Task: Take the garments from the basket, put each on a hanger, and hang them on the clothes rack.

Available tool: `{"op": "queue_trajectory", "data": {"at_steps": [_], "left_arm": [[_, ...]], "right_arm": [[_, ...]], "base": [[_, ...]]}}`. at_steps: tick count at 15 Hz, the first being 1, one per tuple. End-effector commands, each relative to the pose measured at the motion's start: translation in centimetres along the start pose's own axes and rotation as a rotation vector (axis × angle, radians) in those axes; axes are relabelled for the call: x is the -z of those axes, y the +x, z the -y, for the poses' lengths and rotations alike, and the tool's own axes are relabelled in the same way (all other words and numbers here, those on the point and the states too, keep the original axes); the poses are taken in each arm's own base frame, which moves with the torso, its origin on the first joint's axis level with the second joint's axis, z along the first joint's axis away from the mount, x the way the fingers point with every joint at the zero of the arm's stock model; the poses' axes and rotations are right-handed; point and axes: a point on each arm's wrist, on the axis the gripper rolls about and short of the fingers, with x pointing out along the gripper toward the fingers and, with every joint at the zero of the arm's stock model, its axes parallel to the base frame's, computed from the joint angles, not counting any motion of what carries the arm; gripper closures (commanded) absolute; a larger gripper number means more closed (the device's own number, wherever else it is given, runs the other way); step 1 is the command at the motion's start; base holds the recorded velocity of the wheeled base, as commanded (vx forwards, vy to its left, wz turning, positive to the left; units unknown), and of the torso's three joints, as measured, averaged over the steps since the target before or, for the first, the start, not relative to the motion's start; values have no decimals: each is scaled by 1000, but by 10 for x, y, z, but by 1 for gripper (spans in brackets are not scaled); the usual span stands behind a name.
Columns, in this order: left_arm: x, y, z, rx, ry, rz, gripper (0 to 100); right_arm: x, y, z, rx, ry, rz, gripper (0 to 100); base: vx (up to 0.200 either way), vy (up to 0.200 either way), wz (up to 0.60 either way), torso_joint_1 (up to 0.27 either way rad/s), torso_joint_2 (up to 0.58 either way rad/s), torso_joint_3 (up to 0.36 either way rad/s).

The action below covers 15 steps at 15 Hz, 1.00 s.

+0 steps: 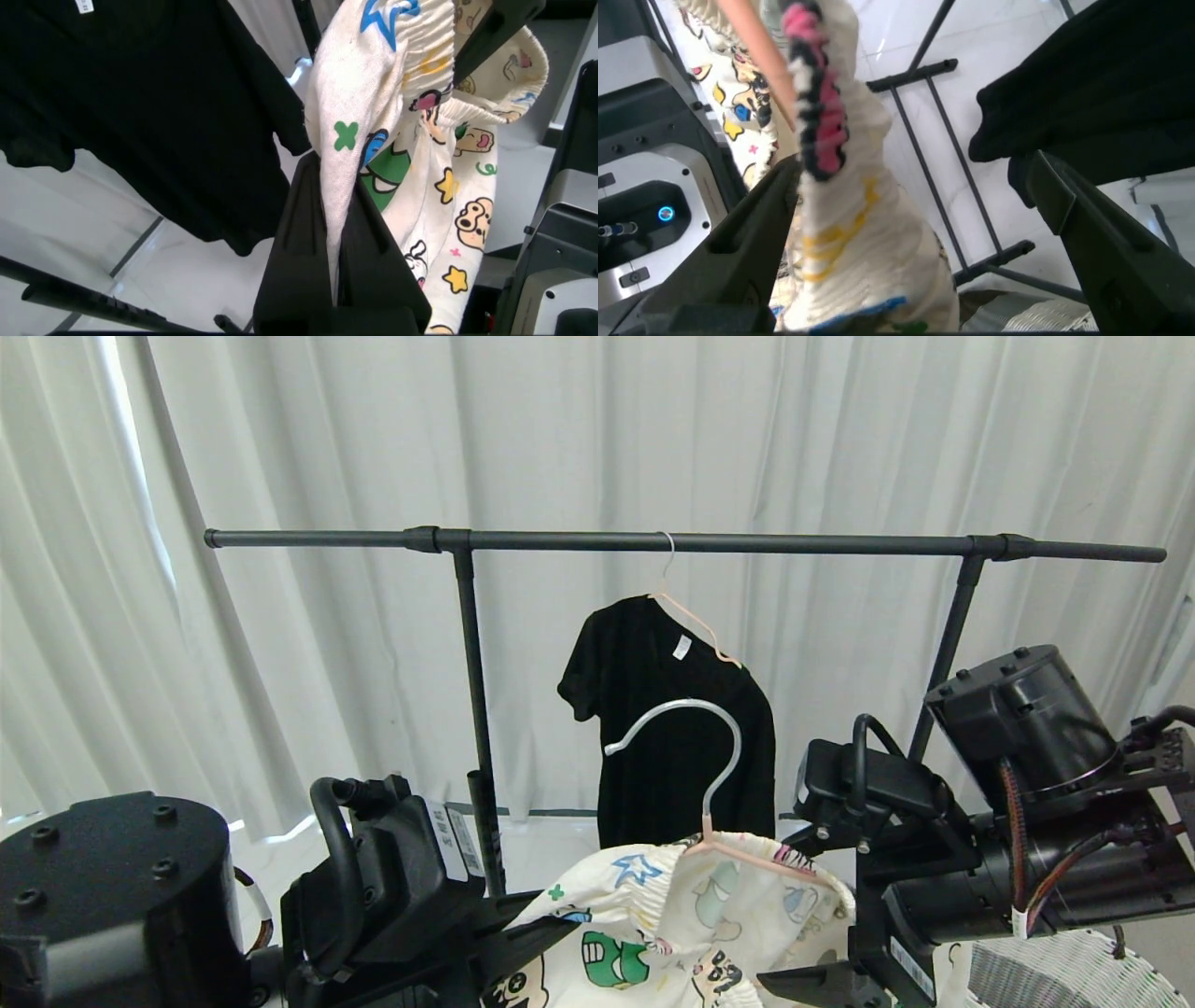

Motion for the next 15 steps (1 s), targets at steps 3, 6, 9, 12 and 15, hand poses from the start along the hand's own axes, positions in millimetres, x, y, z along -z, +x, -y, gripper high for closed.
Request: {"op": "queue_trajectory", "data": {"at_steps": [3,6,9,12,15], "left_arm": [[0,1,0,2,0,-1,100],[0,0,0,1,0,2,100],[0,0,0,1,0,2,100],[0,0,0,1,2,0,100],[0,1,0,1,1,-3,0]], "right_arm": [[3,1,-1,8,-9,31,100],[4,2,-1,8,-12,37,100],[4,2,-1,10,-12,38,100],[3,2,-1,13,-15,40,100],[1,-3,-2,18,-21,63,100]], "base": [[0,0,0,0,0,0],[0,0,0,0,0,0],[0,0,0,0,0,0],[0,0,0,0,0,0],[0,0,0,0,0,0]]}}
